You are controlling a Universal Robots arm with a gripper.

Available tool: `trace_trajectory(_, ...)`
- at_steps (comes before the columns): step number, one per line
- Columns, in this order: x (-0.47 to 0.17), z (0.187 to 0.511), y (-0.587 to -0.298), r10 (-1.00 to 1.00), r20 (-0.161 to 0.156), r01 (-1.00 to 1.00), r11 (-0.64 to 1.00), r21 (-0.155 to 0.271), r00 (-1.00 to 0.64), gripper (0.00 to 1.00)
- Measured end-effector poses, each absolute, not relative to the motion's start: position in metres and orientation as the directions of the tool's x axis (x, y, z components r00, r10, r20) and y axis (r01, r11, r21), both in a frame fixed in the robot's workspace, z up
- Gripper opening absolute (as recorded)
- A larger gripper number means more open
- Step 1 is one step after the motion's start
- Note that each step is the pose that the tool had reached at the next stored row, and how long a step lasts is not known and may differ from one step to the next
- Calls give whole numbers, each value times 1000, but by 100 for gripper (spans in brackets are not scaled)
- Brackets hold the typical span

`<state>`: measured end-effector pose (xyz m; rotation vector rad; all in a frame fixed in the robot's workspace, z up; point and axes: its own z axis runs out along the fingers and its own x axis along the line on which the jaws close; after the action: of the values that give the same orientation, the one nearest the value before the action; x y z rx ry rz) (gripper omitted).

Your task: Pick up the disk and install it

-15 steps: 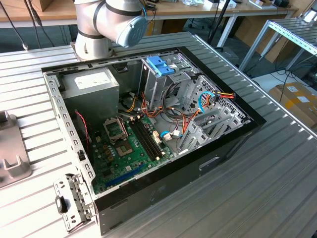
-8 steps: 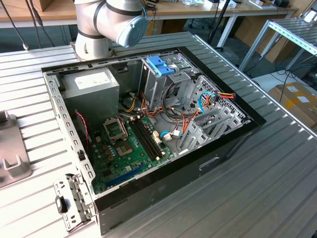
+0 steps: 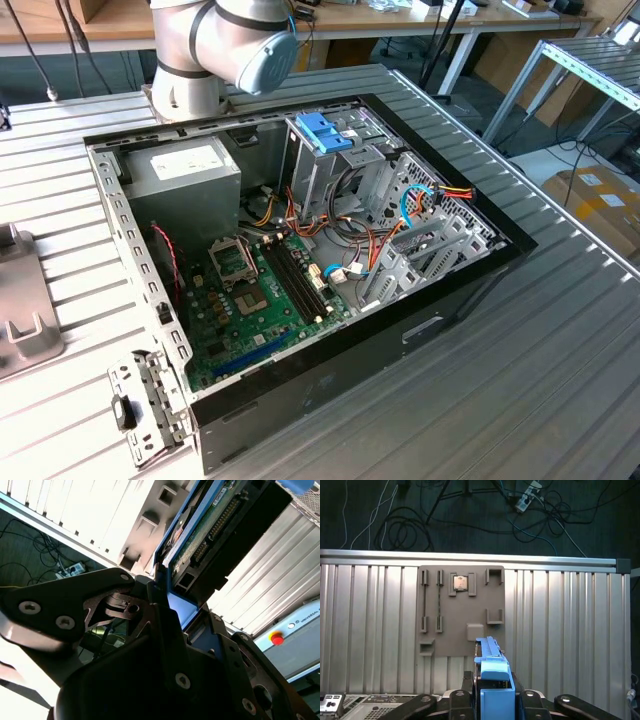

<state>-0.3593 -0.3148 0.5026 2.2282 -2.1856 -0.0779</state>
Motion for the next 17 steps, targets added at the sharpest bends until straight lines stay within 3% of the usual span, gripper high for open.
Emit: trace_trajectory(17,-304,503,-315,-1000,-22,-999,-20,49,19,37)
